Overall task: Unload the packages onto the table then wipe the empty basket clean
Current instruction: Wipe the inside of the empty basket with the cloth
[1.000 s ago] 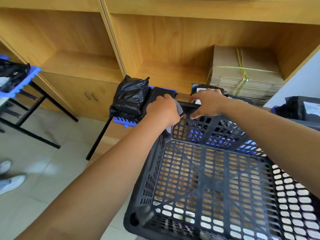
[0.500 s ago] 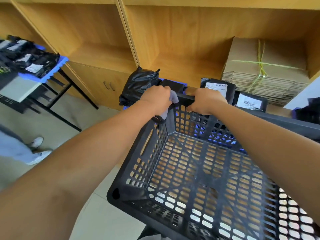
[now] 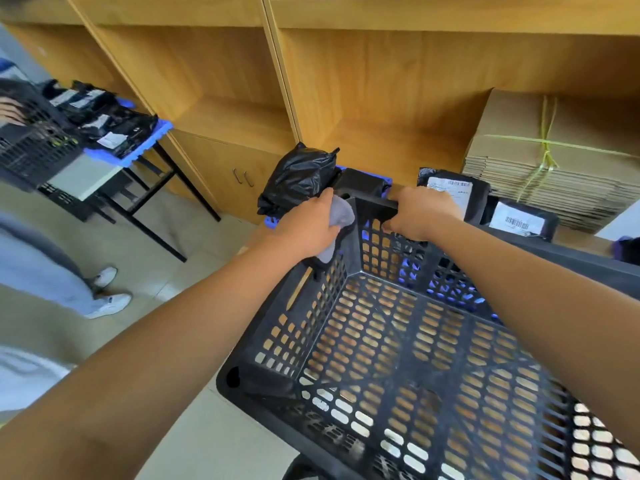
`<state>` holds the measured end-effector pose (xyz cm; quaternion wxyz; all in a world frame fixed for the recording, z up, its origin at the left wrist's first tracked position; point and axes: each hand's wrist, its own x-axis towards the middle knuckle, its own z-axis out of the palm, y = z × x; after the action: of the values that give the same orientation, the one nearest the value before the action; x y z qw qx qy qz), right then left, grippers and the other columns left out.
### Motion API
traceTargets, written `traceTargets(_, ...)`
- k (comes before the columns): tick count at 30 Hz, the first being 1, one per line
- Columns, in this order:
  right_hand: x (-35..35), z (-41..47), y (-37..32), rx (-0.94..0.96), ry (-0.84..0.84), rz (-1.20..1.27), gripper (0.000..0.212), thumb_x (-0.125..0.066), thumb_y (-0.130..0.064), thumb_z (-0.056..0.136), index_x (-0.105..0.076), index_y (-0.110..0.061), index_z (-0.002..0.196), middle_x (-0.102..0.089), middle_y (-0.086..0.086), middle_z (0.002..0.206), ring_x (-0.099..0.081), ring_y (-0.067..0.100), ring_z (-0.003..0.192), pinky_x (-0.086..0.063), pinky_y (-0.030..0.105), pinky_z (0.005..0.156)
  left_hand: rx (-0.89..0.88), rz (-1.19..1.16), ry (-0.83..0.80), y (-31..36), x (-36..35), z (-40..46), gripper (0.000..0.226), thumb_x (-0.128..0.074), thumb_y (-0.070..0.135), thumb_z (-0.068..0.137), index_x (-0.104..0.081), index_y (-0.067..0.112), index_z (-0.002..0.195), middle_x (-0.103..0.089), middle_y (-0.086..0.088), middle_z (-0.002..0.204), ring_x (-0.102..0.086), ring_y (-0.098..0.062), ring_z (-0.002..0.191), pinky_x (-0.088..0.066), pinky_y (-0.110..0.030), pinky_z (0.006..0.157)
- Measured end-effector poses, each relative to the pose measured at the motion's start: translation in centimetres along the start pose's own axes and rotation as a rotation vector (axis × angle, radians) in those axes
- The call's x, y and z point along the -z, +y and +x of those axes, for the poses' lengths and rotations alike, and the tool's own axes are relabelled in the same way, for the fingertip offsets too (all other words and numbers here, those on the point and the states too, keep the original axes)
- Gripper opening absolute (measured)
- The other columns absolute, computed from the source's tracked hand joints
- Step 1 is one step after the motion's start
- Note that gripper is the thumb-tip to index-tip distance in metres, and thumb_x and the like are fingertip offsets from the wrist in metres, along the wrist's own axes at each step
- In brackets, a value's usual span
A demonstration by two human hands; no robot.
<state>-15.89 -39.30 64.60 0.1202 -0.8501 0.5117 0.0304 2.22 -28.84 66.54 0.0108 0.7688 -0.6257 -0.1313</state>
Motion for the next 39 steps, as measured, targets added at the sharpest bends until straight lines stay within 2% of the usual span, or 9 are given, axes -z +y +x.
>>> traceTargets(4,-0.2,0.2,0.1,0.029,0.019,-0.029,0.031,-0.063,-0.044,0.084,-0.061,-0.024,0.109,-0.060,0.002,0.080,-0.060,0.027,0.072,-0.042,0.030,0.058,0.062,0.155,0.036,1.1,-0.5,1.1,0.084,-0.063,0.039,0.094,-0.014,0.011,0.155,-0.045,-0.015,0.144,-0.055,-0.035,0.120,-0.050,-0.044,0.085)
traceTargets(9,-0.1,0.1,0.2,0.042,0.018,-0.018,0.024,-0.063,-0.039,0.085,-0.060,-0.023,0.102,-0.062,0.003,0.080,-0.061,0.026,0.073,-0.042,0.030,0.060,0.047,0.392,0.132,3.2,-0.6,3.2,0.064,-0.057,0.049,0.095,-0.037,0.005,0.137,-0.056,-0.014,0.127,-0.062,-0.033,0.109,-0.038,-0.036,0.068)
traceTargets(14,0.0,-0.2,0.1,0.058,0.033,-0.014,0.018,-0.062,-0.038,0.086,-0.055,-0.025,0.096,-0.059,0.002,0.078,-0.059,0.027,0.073,-0.043,0.031,0.061,0.018,0.483,0.163,2.8,-1.1,3.4,0.056,-0.053,0.048,0.098,-0.041,0.002,0.127,-0.062,-0.013,0.112,-0.066,-0.031,0.097,-0.038,-0.034,0.062)
traceTargets(18,0.0,-0.3,0.0,0.051,0.033,-0.003,0.017,-0.063,-0.036,0.085,-0.055,-0.025,0.096,-0.059,0.002,0.078,-0.059,0.026,0.073,-0.042,0.031,0.059,-0.026,0.338,0.179,2.2,-1.2,3.2,0.048,-0.051,0.041,0.101,-0.042,0.002,0.127,-0.064,-0.017,0.111,-0.065,-0.035,0.099,-0.041,-0.036,0.064)
traceTargets(22,0.1,-0.4,0.0,0.047,0.050,-0.010,0.024,-0.062,-0.038,0.085,-0.057,-0.023,0.103,-0.059,0.002,0.078,-0.059,0.026,0.073,-0.041,0.030,0.059,0.043,-0.113,0.032,1.4,0.2,3.0,0.049,-0.049,0.039,0.102,-0.046,0.002,0.135,-0.058,-0.023,0.127,-0.054,-0.040,0.116,-0.045,-0.043,0.089)
traceTargets(25,-0.1,-0.5,0.0,0.050,0.053,-0.011,0.028,-0.062,-0.038,0.084,-0.060,-0.024,0.109,-0.060,0.002,0.077,-0.061,0.027,0.072,-0.040,0.029,0.058,0.114,-0.347,-0.019,0.6,0.5,2.1,0.039,-0.048,0.034,0.103,-0.054,0.005,0.128,-0.059,-0.017,0.128,-0.054,-0.032,0.116,-0.040,-0.033,0.083)
traceTargets(32,-0.5,-0.5,0.2,0.075,0.088,-0.033,0.044,-0.063,-0.045,0.086,-0.059,-0.025,0.124,-0.059,0.003,0.079,-0.060,0.030,0.076,-0.040,0.030,0.060,0.165,-0.221,-0.039,-0.7,-0.7,-2.6,0.038,-0.051,0.022,0.101,-0.043,0.004,0.133,-0.056,-0.017,0.120,-0.054,-0.032,0.103,-0.038,-0.034,0.076)
traceTargets(35,-0.8,-0.4,0.4,0.098,0.112,-0.053,0.038,-0.063,-0.045,0.086,-0.060,-0.022,0.116,-0.060,0.005,0.079,-0.061,0.032,0.075,-0.043,0.031,0.061,0.154,-0.221,-0.047,-1.6,-1.3,-5.3,0.035,-0.052,0.018,0.099,-0.042,0.003,0.129,-0.056,-0.015,0.105,-0.055,-0.031,0.094,-0.045,-0.040,0.078)
traceTargets(39,-1.1,-0.6,0.4,0.164,0.176,-0.151,0.033,-0.060,-0.045,0.087,-0.057,-0.020,0.109,-0.053,0.004,0.070,-0.058,0.031,0.068,-0.042,0.031,0.059,0.133,-0.141,0.014,-1.6,-2.1,-6.7,0.050,-0.051,0.022,0.100,-0.033,0.003,0.143,-0.060,-0.021,0.114,-0.058,-0.037,0.101,-0.048,-0.050,0.085)
